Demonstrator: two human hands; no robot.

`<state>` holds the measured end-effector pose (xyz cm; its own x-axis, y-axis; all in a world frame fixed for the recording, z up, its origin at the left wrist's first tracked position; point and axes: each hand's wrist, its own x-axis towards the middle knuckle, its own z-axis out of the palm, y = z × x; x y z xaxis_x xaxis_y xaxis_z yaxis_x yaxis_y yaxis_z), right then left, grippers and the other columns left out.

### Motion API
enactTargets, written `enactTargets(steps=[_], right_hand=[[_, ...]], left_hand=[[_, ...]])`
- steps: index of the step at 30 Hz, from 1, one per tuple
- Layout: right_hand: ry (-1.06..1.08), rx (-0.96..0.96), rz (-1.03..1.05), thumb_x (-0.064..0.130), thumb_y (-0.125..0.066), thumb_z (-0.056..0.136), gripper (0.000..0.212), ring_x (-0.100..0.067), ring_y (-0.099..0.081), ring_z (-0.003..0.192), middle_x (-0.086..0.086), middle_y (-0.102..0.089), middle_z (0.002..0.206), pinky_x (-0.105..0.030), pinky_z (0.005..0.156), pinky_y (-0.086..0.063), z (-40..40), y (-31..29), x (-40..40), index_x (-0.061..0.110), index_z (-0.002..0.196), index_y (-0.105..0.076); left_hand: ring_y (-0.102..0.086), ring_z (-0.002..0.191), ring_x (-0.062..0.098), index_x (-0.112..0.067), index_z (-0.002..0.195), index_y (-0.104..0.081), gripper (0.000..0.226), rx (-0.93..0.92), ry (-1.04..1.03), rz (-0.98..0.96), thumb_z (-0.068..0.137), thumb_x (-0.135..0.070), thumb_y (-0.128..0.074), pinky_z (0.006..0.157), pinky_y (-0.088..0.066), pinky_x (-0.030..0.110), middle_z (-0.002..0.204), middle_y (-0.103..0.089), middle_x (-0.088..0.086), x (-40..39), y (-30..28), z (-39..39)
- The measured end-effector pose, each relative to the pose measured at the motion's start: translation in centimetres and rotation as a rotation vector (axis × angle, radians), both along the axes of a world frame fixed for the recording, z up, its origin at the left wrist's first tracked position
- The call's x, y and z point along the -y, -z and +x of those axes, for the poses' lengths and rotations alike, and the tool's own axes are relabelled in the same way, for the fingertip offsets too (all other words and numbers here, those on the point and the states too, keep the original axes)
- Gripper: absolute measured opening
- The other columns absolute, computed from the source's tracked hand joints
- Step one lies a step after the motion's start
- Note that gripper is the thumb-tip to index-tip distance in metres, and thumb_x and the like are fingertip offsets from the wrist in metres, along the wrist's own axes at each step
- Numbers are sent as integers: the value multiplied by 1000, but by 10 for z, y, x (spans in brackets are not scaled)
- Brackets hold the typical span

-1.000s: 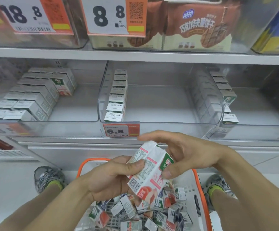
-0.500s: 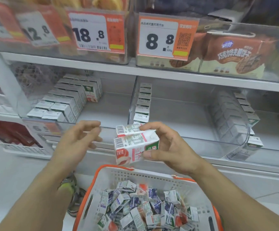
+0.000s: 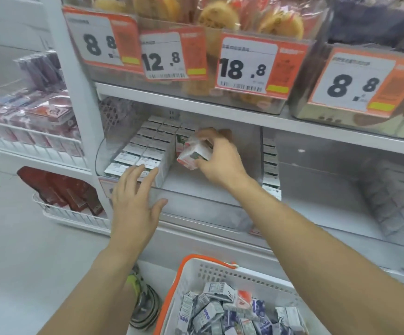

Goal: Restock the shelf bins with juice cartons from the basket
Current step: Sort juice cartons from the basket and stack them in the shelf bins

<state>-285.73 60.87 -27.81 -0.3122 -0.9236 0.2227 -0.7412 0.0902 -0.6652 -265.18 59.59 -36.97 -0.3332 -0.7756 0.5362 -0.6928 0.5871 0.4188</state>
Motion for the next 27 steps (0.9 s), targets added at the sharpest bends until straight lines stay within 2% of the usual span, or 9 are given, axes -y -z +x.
enactTargets(steps=[4,7,9,12,14,17,21,24,27], right_hand=[[-43,-87,238,6,-70,80,66,-30,-57,112,-9,-37,134,-29,91,-50,12,8,60,28,138,-48],[-16,-136,299,2,-68,79,94,-33,-58,114,-8,-38,140,-39,91,-55,23,24,87,41,151,-22],[20,-71,272,0,-72,76,105,-33,-58,114,-11,-31,148,-41,89,-56,27,39,96,37,153,-11],[135,-21,245,7,-81,71,102,-36,-51,122,-21,-22,149,-34,90,-51,21,57,105,18,148,-16],[184,-42,261,15,-86,66,103,-34,-49,124,-22,-30,144,-29,92,-46,18,66,109,8,145,-20],[202,113,215,16,-89,57,108,-29,-56,118,-13,-49,131,-37,95,-54,17,70,107,6,143,-23],[195,195,171,12,-90,57,98,-29,-59,113,-10,-53,125,-42,93,-56,14,65,97,8,135,-31],[144,144,254,16,-91,63,99,-32,-57,117,-12,-51,129,-42,95,-54,16,49,87,8,138,-27],[85,-76,293,20,-82,76,90,-34,-51,121,-17,-43,133,-38,92,-52,21,21,58,4,144,-24]], left_hand=[[-40,134,35,-13,135,-56,60,-8,14,4,80,-20,-79,109,-34,53,136,-51,12,3,3,2],[-42,133,35,-12,133,-57,60,-15,-3,3,78,-19,-81,108,-35,53,134,-54,12,4,4,0],[-44,131,36,-12,133,-58,63,-32,-12,6,75,-18,-83,106,-37,53,132,-55,12,5,4,-1],[-46,128,36,-14,133,-57,66,-54,-18,16,73,-16,-85,104,-39,53,130,-55,11,4,3,-4],[-46,129,35,-15,132,-57,67,-63,-29,29,72,-15,-85,104,-38,52,131,-54,10,4,4,-5],[-45,129,34,-15,130,-59,65,-54,-36,39,71,-16,-86,103,-38,52,131,-54,9,4,4,-5],[-46,128,33,-14,127,-60,61,-71,-35,14,72,-18,-85,103,-39,52,128,-55,8,3,3,-4],[-45,128,32,-14,127,-58,65,-91,-75,36,69,-13,-86,104,-37,51,130,-54,8,1,2,-10],[-42,129,33,-16,129,-57,71,-89,-99,74,66,-7,-87,104,-35,51,135,-49,9,-4,-5,-16]])
